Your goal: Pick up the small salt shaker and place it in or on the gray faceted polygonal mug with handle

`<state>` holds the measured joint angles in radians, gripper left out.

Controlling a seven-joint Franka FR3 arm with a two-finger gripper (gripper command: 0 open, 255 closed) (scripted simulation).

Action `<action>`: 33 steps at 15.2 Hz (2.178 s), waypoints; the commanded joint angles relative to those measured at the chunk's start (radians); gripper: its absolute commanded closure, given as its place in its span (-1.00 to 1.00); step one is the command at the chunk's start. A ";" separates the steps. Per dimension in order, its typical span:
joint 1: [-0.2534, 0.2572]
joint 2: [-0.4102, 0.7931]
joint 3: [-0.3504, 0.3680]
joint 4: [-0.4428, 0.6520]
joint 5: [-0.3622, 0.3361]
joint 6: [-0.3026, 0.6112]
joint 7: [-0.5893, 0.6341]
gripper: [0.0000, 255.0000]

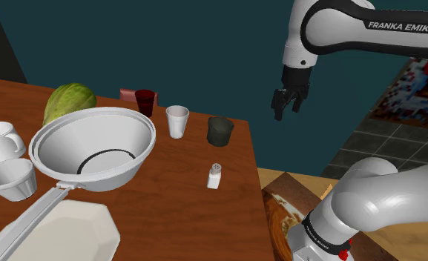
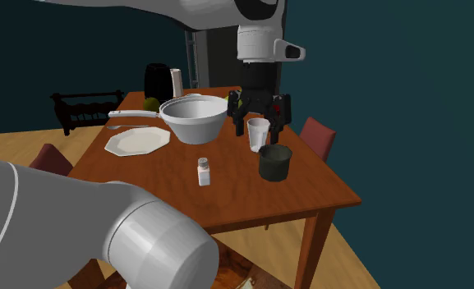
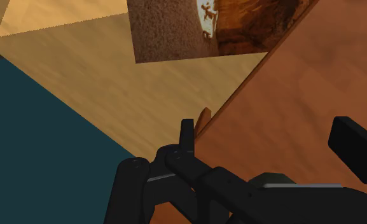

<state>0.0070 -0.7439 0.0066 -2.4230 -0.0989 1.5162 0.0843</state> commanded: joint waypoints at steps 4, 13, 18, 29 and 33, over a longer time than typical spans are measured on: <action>0.024 -0.016 0.059 -0.063 0.049 0.072 0.080 -1.00; 0.101 0.039 0.255 -0.177 0.179 0.325 0.321 -1.00; 0.123 0.139 0.378 -0.186 0.220 0.482 0.461 -1.00; 0.105 0.306 0.502 -0.221 0.207 0.719 0.595 -1.00; 0.104 0.312 0.504 -0.226 0.206 0.728 0.597 -1.00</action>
<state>0.1106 -0.4335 0.5099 -2.6477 0.1069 2.2418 0.6801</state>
